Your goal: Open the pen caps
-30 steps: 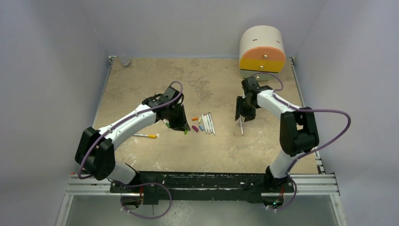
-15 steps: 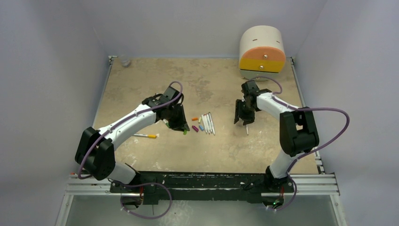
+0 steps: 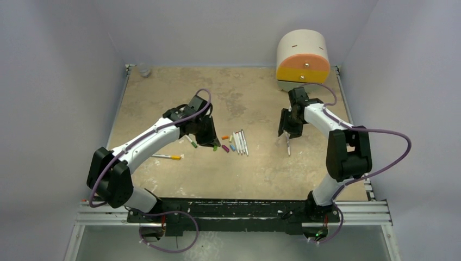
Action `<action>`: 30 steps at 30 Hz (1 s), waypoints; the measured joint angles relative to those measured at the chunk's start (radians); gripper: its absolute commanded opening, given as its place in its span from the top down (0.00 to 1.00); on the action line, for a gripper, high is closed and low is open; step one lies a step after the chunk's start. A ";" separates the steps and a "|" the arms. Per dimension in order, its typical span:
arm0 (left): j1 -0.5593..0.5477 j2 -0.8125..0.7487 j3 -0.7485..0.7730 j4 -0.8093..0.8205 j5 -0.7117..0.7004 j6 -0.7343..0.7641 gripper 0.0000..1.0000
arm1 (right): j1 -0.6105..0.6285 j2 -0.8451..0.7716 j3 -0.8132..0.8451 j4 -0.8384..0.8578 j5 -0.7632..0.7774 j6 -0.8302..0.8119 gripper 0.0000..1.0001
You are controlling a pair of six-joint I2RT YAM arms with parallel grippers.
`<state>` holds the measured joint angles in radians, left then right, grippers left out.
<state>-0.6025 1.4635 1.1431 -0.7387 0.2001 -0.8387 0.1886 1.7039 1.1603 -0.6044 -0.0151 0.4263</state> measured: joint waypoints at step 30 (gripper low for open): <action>0.013 0.199 0.150 -0.056 -0.079 0.147 1.00 | -0.111 0.018 -0.090 0.060 0.014 -0.061 0.76</action>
<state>-0.5892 1.6623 1.2930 -0.7952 0.1215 -0.6918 0.0776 1.7218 1.0706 -0.5449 -0.0010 0.3649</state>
